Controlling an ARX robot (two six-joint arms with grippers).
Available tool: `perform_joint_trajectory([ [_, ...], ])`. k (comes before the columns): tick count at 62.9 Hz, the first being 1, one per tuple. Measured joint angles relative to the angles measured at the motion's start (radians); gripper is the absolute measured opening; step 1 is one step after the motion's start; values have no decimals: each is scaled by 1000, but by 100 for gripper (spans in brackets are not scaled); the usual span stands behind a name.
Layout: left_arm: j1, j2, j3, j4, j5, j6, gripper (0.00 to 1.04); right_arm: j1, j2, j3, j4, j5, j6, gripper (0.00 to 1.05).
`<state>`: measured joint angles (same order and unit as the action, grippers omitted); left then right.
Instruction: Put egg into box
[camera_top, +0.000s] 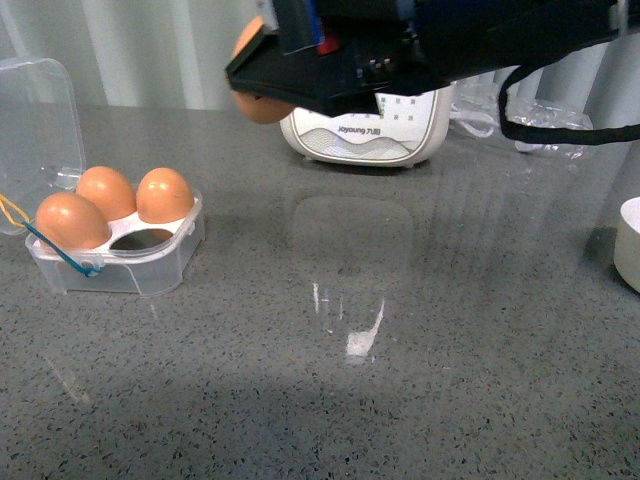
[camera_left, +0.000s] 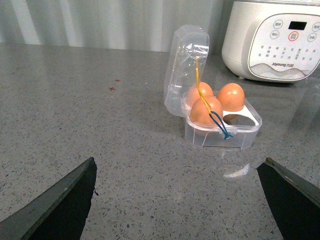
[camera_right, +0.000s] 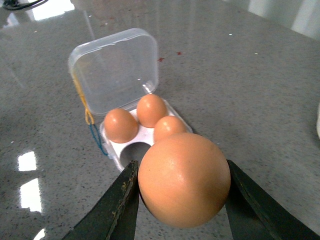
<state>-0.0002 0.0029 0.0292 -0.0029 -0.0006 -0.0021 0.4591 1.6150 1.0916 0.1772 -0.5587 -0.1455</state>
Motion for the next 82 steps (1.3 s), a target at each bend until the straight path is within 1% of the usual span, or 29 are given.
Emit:
perform_joint_trajectory([
  [17, 0, 0, 0, 0, 0, 0, 98, 77, 99, 47, -5, -7, -8, 41],
  [38, 0, 0, 0, 0, 0, 0, 98, 105, 190, 113, 2, -3, 2, 41],
  [65, 0, 0, 0, 0, 0, 0, 98, 159, 267, 224, -77, 31, -8, 41],
  [82, 0, 0, 0, 0, 0, 0, 98, 166, 282, 236, -98, 47, -26, 41],
])
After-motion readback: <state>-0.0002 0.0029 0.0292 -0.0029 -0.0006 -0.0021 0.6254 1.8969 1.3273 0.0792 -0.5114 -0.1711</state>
